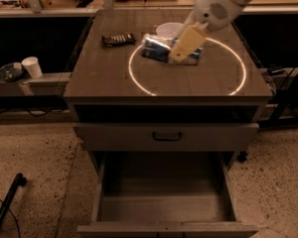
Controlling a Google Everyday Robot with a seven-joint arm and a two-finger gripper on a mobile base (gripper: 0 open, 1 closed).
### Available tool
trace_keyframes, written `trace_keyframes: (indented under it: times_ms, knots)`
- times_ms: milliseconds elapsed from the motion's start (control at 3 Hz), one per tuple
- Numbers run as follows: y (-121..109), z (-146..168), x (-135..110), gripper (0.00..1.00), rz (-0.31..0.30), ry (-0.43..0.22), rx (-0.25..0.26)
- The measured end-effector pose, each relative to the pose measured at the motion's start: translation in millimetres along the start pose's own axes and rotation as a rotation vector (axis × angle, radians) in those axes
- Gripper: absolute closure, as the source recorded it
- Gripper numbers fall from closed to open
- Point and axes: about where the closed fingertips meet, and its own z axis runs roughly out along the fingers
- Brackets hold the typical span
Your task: Pick redbull can from middle drawer and place on counter
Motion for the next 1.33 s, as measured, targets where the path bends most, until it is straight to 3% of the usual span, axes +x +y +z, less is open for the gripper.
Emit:
trace_keyframes:
  times_ms: [333, 1000, 1333]
  knots:
    - [-1.5, 50.4, -33.4, 1.00, 0.105, 0.032, 0.001]
    - [-37.6, 115.9, -26.2, 1.00, 0.437, 0.094, 0.058]
    - [-68.5, 122.9, -13.9, 1.00, 0.568, 0.116, 0.124]
